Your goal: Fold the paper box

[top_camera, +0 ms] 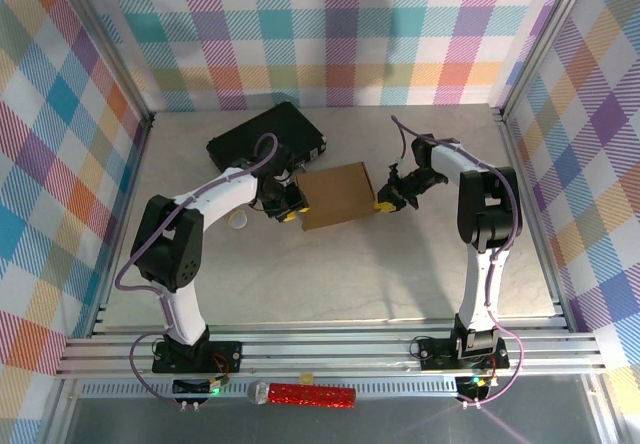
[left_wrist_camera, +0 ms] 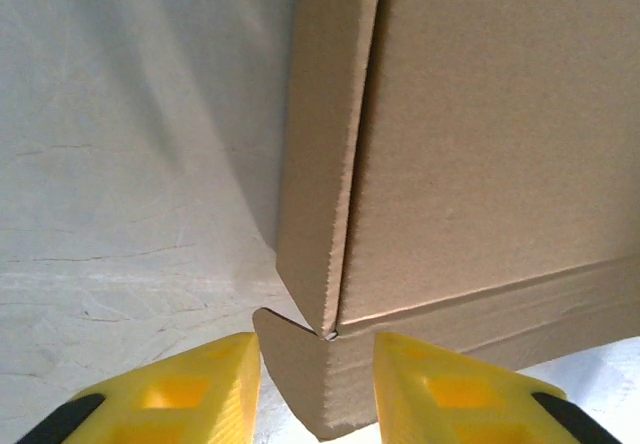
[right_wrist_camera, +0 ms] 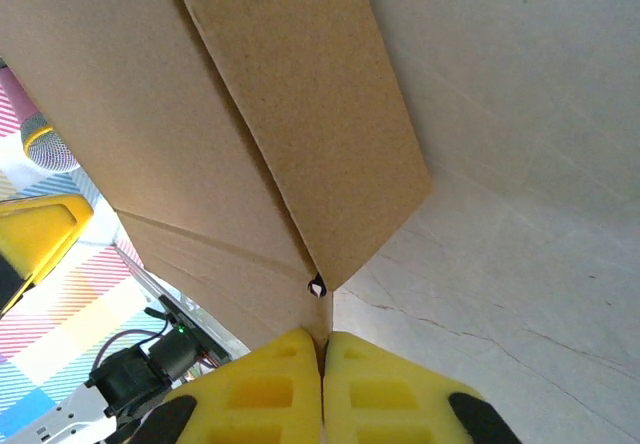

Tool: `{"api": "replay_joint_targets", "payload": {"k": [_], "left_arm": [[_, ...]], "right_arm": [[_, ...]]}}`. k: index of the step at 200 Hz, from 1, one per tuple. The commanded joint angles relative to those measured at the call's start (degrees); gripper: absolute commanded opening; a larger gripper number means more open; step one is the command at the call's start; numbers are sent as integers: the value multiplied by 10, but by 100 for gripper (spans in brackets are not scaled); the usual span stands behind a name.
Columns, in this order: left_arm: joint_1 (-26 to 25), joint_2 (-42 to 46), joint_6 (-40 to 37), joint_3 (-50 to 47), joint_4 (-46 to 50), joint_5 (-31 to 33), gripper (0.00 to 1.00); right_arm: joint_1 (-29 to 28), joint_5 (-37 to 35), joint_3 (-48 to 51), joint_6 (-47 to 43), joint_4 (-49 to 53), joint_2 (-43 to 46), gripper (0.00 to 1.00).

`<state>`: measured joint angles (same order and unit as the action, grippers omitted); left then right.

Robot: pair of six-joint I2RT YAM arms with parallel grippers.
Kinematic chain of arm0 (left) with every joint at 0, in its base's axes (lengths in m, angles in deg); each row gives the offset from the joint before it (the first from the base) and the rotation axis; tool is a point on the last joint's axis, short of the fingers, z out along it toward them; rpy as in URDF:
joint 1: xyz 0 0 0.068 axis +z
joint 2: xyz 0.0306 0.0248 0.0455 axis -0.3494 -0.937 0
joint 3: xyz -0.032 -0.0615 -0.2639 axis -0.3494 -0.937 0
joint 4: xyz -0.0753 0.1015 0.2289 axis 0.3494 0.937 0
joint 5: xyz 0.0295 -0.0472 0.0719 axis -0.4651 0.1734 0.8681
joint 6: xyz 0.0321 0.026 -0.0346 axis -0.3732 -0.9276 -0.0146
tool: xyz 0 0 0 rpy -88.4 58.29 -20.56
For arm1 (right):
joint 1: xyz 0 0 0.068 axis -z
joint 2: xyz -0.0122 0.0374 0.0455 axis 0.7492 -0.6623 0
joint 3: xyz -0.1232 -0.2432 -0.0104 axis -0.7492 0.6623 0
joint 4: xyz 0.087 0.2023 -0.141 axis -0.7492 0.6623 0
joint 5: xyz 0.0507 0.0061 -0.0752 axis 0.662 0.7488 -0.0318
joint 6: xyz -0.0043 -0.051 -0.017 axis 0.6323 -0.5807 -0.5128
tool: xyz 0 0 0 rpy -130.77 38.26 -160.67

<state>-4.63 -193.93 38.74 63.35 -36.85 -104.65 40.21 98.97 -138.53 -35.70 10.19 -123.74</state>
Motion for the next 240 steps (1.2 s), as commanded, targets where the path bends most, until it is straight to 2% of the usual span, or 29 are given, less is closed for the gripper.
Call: {"api": "replay_joint_targets", "payload": {"k": [1, 32, 80, 136, 161, 240], "left_arm": [[1, -16, 3, 30, 10, 20, 31], [3, -29, 3, 55, 9, 46, 30], [2, -68, -15, 94, 42, 69, 22], [2, -85, -29, 98, 49, 77, 21], [1, -94, -29, 100, 35, 68, 23], [0, -43, -25, 84, -11, 66, 39]], "right_arm": [[-4, -20, -12, -12, 18, -13, 5], [-4, -20, -12, -12, 18, -14, 5], [-4, -19, -14, -12, 21, -14, 5], [-4, -17, -16, -13, 22, -16, 5], [-4, -15, -16, -15, 24, -17, 5], [-4, -18, -18, -17, 28, -19, 5]]}}
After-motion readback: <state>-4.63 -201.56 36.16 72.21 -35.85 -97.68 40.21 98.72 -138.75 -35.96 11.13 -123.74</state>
